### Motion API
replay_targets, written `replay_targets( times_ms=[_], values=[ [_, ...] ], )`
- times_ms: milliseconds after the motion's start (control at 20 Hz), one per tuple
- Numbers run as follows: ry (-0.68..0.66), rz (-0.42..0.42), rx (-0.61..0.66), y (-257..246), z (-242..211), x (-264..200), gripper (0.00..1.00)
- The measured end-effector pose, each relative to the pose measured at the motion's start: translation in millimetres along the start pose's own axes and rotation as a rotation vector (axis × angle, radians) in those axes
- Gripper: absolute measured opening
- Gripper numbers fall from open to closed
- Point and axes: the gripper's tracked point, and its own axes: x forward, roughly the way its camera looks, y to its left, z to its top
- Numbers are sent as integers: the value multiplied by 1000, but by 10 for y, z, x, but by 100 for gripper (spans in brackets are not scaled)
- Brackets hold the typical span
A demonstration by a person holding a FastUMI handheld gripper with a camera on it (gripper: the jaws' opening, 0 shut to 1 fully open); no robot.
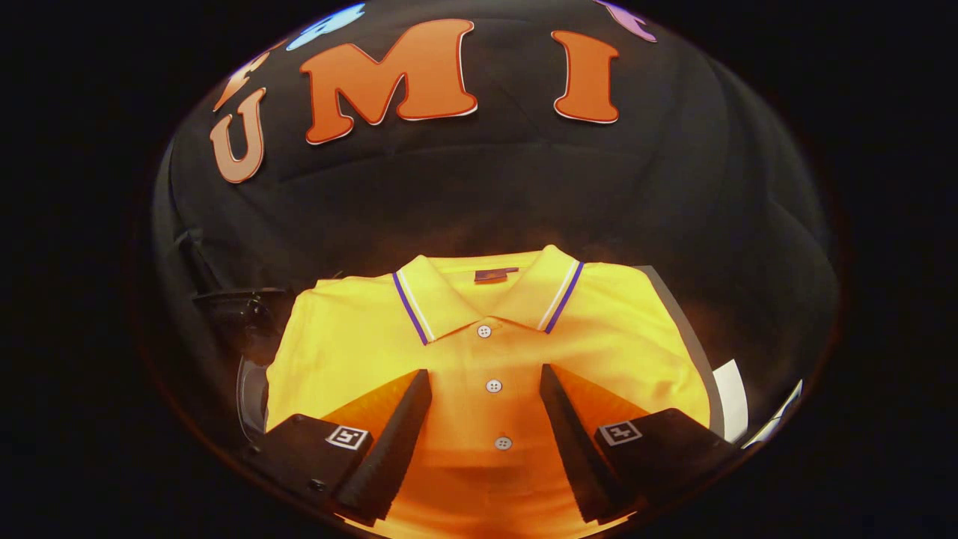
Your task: Put the clothes into the washing machine and then close the washing machine lid.
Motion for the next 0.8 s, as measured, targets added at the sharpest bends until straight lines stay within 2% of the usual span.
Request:
replay_targets(
  times_ms=[100,250,300,350,400,450,500,600,750,800],
  values=[
    [1,16,-14,22,-10,-29,90],
    [2,22,-11,45,-18,-32,68],
    [11,32,-15,65,-41,-35,66],
    [13,42,-11,85,-16,-58,52],
    [16,41,-5,70,-17,-65,43],
    [20,40,-8,61,-25,-58,38],
    [29,48,-10,71,-24,-51,38],
    [41,38,17,89,-25,-57,22],
    [59,57,-19,89,-38,-47,21],
    [41,71,-17,94,-32,-57,18]
  ],
)
